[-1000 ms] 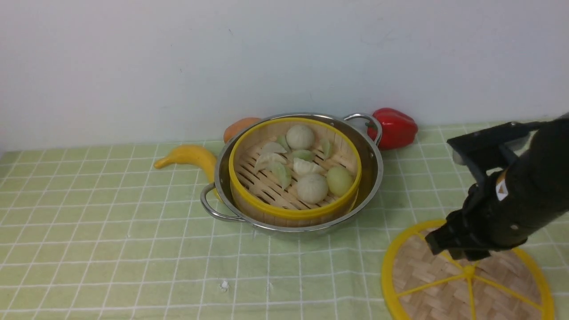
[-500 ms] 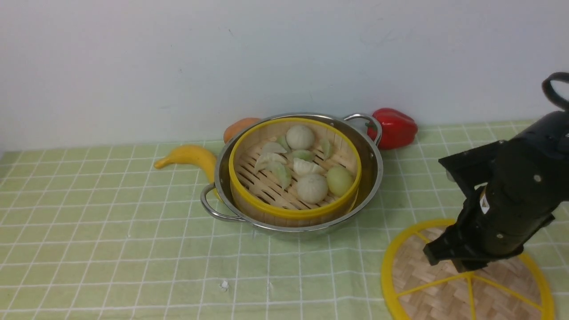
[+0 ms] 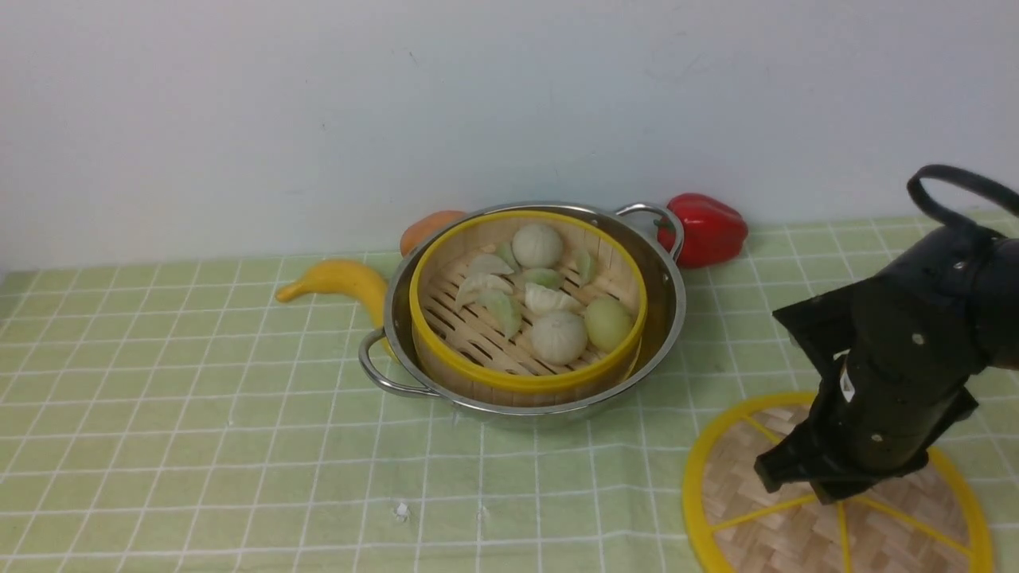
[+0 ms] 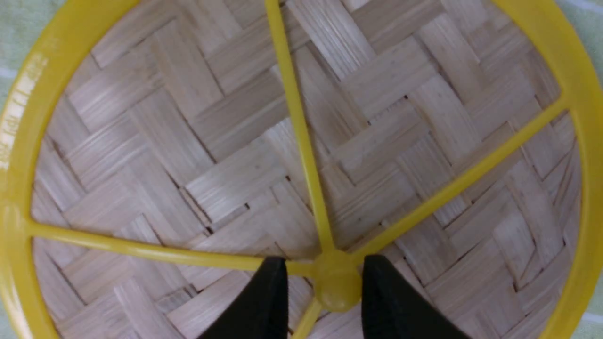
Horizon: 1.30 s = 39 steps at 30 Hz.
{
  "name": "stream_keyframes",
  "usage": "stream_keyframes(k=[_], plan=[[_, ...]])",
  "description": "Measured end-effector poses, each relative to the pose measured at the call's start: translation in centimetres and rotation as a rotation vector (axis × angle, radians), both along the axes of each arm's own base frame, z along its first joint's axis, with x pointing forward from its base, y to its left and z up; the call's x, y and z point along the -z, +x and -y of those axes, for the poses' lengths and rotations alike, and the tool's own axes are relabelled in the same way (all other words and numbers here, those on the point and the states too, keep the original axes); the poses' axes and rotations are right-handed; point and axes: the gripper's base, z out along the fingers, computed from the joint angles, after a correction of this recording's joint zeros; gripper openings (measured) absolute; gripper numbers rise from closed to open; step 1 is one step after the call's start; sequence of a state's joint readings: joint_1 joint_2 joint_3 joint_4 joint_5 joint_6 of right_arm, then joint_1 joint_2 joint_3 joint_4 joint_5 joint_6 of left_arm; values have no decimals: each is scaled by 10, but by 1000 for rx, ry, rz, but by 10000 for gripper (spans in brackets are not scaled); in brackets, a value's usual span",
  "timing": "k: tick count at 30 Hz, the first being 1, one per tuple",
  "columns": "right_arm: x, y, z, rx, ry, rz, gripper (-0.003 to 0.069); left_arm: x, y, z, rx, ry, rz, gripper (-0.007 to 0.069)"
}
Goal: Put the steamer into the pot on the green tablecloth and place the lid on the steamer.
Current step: 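Move the gripper down to the bamboo steamer lid and grasp its center knob, then place the bamboo steamer lid onto the steamer basket in the pot with the right gripper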
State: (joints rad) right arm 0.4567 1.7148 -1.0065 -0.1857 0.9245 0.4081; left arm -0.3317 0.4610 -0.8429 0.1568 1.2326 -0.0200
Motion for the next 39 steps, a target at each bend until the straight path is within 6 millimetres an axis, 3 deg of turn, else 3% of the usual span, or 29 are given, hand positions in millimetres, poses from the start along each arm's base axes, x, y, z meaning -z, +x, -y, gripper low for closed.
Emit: stream_keyframes(k=[6, 11, 18, 22, 23, 24, 25, 28, 32, 34, 39], plan=[[8, 3, -1, 4, -12, -18, 236, 0, 0, 0, 0, -1, 0, -8], [8, 3, 0, 0, -26, -8, 148, 0, 0, 0, 0, -1, 0, -8], [3, 4, 4, 6, -72, -22, 146, 0, 0, 0, 0, -1, 0, -8], [-29, 6, 8, 17, -129, -21, 146, 0, 0, 0, 0, 0, 0, -8], [-49, 8, 8, 19, -131, 6, 146, 0, 0, 0, 0, 0, 0, -8], [-55, 8, 8, 19, -127, 18, 146, 0, 0, 0, 0, 0, 0, -8], [-80, 12, 7, 22, -102, 81, 146, 0, 0, 0, 0, 0, 0, -8], [-131, 23, 0, 19, -15, 227, 146, 0, 0, 0, 0, 1, 0, -8], [-170, 37, -15, -28, 109, 316, 146, 0, 0, 0, -1, 2, 1, -8], [-182, 48, -26, -54, 174, 338, 146, 0, 0, 0, -1, 2, 1, -8], [-177, 81, -51, -89, 246, 327, 146, 0, 0, 0, -1, 2, 1, -8]])
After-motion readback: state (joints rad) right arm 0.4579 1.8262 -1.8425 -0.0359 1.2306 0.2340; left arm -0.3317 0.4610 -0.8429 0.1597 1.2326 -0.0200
